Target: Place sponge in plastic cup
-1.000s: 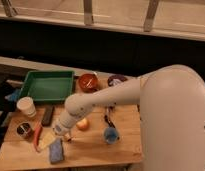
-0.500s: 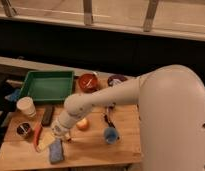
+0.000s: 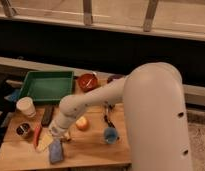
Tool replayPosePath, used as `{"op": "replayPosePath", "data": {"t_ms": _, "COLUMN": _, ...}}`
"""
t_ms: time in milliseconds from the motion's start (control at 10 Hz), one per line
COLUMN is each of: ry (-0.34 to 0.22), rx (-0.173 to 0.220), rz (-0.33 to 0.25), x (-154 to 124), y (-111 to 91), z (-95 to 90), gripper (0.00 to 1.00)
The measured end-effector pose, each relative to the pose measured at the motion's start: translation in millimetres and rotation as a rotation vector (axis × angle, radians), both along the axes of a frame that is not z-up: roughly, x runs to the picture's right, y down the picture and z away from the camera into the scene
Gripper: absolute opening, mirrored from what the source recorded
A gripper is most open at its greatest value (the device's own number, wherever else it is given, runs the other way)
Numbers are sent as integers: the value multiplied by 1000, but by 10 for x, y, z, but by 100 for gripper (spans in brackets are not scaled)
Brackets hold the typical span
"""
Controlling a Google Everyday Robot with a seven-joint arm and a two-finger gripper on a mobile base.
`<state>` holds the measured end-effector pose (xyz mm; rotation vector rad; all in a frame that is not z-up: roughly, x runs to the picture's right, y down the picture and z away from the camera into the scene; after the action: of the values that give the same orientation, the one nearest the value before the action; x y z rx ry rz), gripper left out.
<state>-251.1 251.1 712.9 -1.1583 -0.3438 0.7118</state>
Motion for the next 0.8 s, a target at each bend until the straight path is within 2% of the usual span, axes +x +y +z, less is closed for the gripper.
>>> {"op": "replayPosePath", "data": {"t_ms": 200, "ry": 7, "rx": 4, "rz": -2, "x": 13, "y": -23, "z": 43, "gripper": 80}}
{"op": "replayPosePath", "data": {"t_ms": 500, "ry": 23, "rx": 7, "rz": 17, "x": 172, "y": -111, "z": 173, "gripper": 80}}
{"op": "replayPosePath", "data": {"t_ms": 800, "ry": 22, "rx": -17, "rz": 33, "x": 232, "y": 19, "z": 277, "gripper": 80}}
